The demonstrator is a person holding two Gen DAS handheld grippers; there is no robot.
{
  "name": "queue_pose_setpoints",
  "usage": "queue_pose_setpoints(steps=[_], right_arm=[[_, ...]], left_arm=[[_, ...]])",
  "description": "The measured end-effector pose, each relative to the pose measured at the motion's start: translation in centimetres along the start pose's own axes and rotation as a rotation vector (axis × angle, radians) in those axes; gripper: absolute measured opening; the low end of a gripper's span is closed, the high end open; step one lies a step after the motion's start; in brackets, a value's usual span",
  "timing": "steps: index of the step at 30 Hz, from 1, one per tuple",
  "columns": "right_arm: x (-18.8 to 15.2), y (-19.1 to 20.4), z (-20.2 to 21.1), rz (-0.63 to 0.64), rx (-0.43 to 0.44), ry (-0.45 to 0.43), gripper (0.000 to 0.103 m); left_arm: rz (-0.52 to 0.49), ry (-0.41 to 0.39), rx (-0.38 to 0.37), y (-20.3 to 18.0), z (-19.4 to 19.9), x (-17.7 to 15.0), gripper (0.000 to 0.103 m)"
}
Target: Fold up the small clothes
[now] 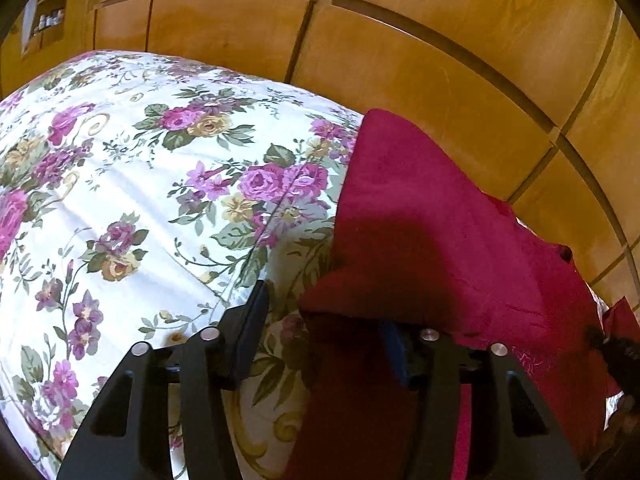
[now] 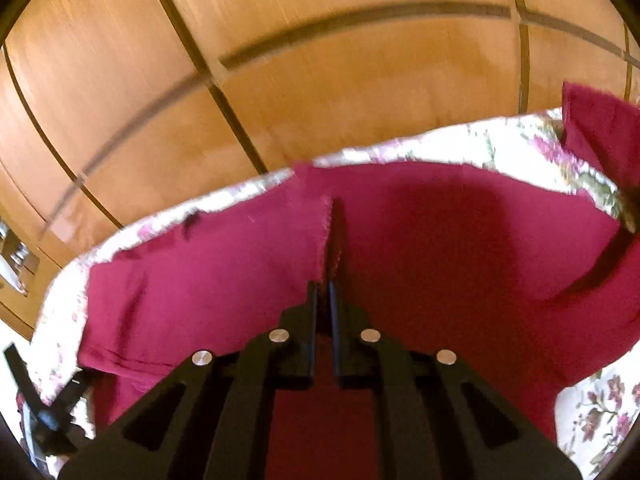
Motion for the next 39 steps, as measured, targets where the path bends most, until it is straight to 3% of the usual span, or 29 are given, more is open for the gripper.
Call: queue_pose_setpoints(steps=[6,11,15,20,23,25,26,29,34,36,37,38,39], right_arm=[[-1.0,-0.7,-0.7,-0.034,0.030,-0.045,0.005],[-1.4,-1.2,-0.4,-0.057,0.052,-0.059,0.005],[-1.4,-1.2,0.0,-0.054,0.049,-0.062,0.005],[-1.4,-1.2,0.0,-0.054,0.049,-0.067,0.005],[-1.4,-1.1,0.0,-0.047,0.043,-0.068,0.006],[-1.4,-1.0,0.0,-0.047,0.045,-0.070,0.006],[-1.4,-1.0,0.0,-0.048,0.047,-0.072,0.006],[-1.5,-0.9,-0.1,-0.039,0.040,-0.071,0.006],[-1.4,-1.0,-0.3,-0.041,0.046,-0.068,0.008],[-1.4,-1.0,-0.3,-0.043,0.051,-0.070,0.010],[-1.4,-1.1,-0.1,-0.047,0.055,-0.076,0.010],[-1.4,-1.1,0.1,-0.054,0.068,-0.082,0.017],[-1.5,-1.1,0.3,-0.062,0.096,-0.090,0.032]], left_arm=[[0.039,-0.014,-0.001,0.8,1.5,-0.4,0.048],[0.075,-0.104,-0.048,1.5,5.7,-0.4,0.048],[-0.026,-0.145,-0.079,-2.1,6.9,0.6,0.048],[-0.185,-0.125,-0.118,-8.5,4.6,0.8,0.048],[-0.291,-0.088,-0.085,-10.7,1.4,0.0,0.048],[-0.340,-0.058,0.027,-10.1,-1.6,-0.2,0.048],[-0.342,-0.044,0.063,-9.6,-2.6,-0.2,0.041],[-0.271,-0.061,0.090,-7.5,-2.8,0.7,0.033],[-0.277,-0.058,0.093,-7.4,-3.3,0.5,0.033],[-0.294,-0.062,0.102,-7.8,-3.5,0.5,0.035],[-0.300,-0.062,0.091,-8.1,-3.3,0.5,0.042],[-0.305,-0.048,0.056,-8.3,-2.8,0.4,0.054],[-0.308,-0.035,0.027,-8.3,-2.2,0.1,0.062]])
Point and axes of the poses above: each gripper's, at about its wrist camera, not at the fingertips, and z roughly against the way its jaws point, y to its left, x to its top, the point moved 6 cm from there along -z, roughly the way its jaws point, and after that the axes turned 14 degrees about z, right-handed, at the moved point
